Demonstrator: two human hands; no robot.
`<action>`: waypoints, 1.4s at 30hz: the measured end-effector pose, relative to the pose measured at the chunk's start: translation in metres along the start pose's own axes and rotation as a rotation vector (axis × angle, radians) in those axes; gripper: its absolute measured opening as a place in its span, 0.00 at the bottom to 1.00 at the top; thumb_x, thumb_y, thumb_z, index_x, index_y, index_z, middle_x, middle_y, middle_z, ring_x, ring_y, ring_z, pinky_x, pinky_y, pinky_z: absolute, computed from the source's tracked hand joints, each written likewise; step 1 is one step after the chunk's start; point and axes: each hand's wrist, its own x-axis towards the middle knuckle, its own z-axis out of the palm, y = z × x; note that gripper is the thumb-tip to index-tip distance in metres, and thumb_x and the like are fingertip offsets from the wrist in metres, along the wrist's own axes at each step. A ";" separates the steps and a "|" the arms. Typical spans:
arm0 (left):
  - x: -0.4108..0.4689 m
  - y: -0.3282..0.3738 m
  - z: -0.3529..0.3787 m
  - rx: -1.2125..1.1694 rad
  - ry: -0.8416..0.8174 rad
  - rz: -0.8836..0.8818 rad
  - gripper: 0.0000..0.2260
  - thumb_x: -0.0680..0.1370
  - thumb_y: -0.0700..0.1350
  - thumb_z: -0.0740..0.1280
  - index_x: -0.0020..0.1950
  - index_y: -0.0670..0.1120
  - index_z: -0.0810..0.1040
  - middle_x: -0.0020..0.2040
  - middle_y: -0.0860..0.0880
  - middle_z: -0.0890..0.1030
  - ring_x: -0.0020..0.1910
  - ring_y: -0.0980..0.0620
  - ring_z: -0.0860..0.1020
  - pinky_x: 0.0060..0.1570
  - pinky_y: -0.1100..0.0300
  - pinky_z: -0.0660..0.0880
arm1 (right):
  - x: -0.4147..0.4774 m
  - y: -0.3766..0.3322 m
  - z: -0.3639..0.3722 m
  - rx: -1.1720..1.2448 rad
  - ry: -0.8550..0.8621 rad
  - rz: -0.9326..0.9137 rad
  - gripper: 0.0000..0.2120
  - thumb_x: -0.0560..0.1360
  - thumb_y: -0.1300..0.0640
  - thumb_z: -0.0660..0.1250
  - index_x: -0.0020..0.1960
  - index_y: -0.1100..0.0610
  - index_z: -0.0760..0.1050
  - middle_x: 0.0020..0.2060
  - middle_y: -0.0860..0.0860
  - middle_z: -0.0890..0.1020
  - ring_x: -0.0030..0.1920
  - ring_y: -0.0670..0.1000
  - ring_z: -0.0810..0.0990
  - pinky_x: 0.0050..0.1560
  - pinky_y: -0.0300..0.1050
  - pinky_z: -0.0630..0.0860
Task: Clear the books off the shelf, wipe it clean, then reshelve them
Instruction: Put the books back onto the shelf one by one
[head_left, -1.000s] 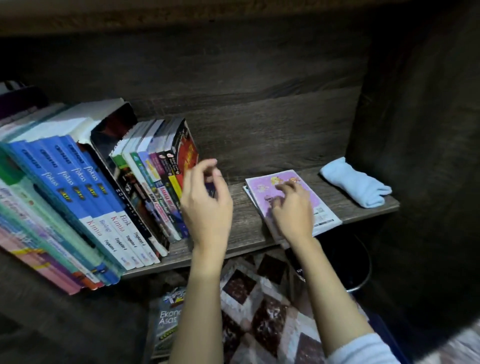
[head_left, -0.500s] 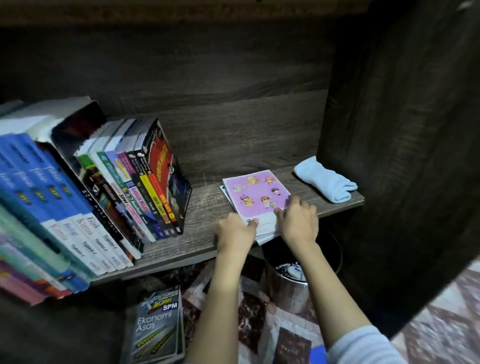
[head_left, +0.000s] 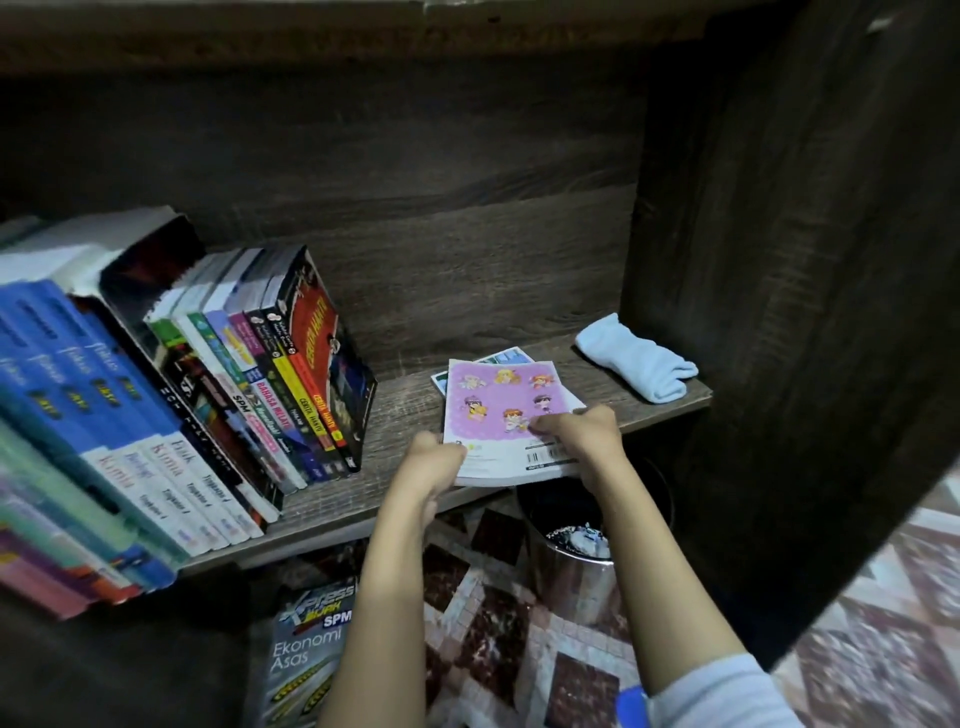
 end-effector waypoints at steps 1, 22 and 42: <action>-0.002 0.002 -0.001 -0.036 -0.014 0.003 0.07 0.79 0.33 0.59 0.42 0.41 0.71 0.40 0.45 0.77 0.39 0.48 0.76 0.42 0.56 0.75 | -0.003 -0.001 0.000 0.083 -0.053 0.034 0.09 0.67 0.64 0.74 0.40 0.61 0.74 0.36 0.56 0.80 0.32 0.53 0.77 0.31 0.40 0.71; -0.028 0.033 -0.039 -0.077 0.246 0.488 0.24 0.81 0.34 0.56 0.76 0.46 0.59 0.73 0.51 0.66 0.66 0.60 0.65 0.63 0.65 0.62 | -0.058 -0.028 0.033 0.385 -0.119 -0.517 0.22 0.68 0.76 0.63 0.53 0.52 0.65 0.42 0.51 0.78 0.40 0.50 0.79 0.41 0.46 0.79; -0.072 0.067 -0.123 0.151 0.329 0.802 0.35 0.70 0.36 0.73 0.73 0.56 0.65 0.69 0.56 0.70 0.66 0.61 0.70 0.63 0.66 0.70 | -0.082 0.003 0.131 -0.063 -0.364 -0.865 0.24 0.70 0.68 0.62 0.54 0.42 0.60 0.53 0.50 0.82 0.51 0.53 0.78 0.44 0.38 0.66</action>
